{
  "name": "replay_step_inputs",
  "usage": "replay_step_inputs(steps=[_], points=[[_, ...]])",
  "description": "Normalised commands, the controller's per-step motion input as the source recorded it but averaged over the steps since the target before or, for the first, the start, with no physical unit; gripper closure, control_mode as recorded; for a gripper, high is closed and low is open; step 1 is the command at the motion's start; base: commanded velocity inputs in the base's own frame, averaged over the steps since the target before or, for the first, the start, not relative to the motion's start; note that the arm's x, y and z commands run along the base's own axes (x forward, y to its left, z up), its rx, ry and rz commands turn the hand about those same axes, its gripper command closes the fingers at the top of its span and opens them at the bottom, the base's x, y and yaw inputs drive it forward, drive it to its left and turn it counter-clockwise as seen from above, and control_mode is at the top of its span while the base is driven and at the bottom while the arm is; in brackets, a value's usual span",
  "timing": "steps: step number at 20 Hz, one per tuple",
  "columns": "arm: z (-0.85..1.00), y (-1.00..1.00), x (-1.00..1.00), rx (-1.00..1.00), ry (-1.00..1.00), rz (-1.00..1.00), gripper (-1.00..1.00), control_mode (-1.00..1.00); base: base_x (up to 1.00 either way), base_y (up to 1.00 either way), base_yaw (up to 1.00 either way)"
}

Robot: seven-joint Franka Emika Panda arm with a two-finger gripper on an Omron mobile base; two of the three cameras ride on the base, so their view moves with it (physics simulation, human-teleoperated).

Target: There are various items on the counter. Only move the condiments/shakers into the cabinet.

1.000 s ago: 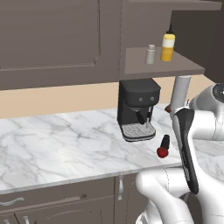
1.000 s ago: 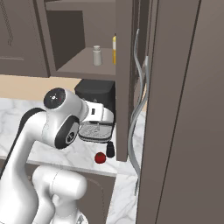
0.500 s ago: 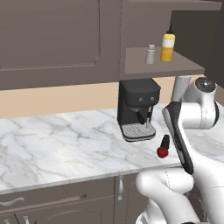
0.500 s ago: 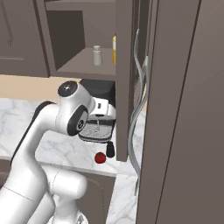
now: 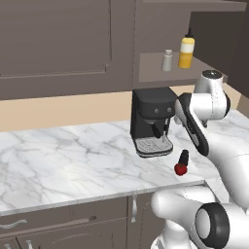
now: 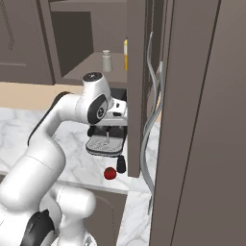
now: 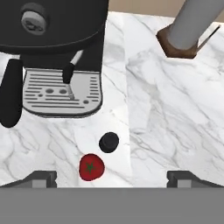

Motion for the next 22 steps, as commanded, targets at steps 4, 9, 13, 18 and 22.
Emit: replay_step_inputs(steps=[4, 9, 13, 18, 22], points=[[-0.58, 0.0, 0.0, 0.0, 0.2, 0.0, -1.0, -1.0, 0.0, 0.0, 0.0], [-0.84, -0.04, -0.13, 0.0, 0.18, 0.0, -1.0, -1.0, 0.0, 0.0, 0.0], [-0.78, -0.06, -0.3, 0.0, 0.08, 0.0, -1.0, -1.0, 0.0, 0.0, 0.0], [-0.33, -0.04, -0.06, 0.04, -0.02, 0.0, -1.0, -1.0, 0.0, 0.0, 0.0], [-0.12, -0.03, 0.0, 0.03, -0.07, 0.0, -1.0, -1.0, 0.0, 0.0, 0.0]])
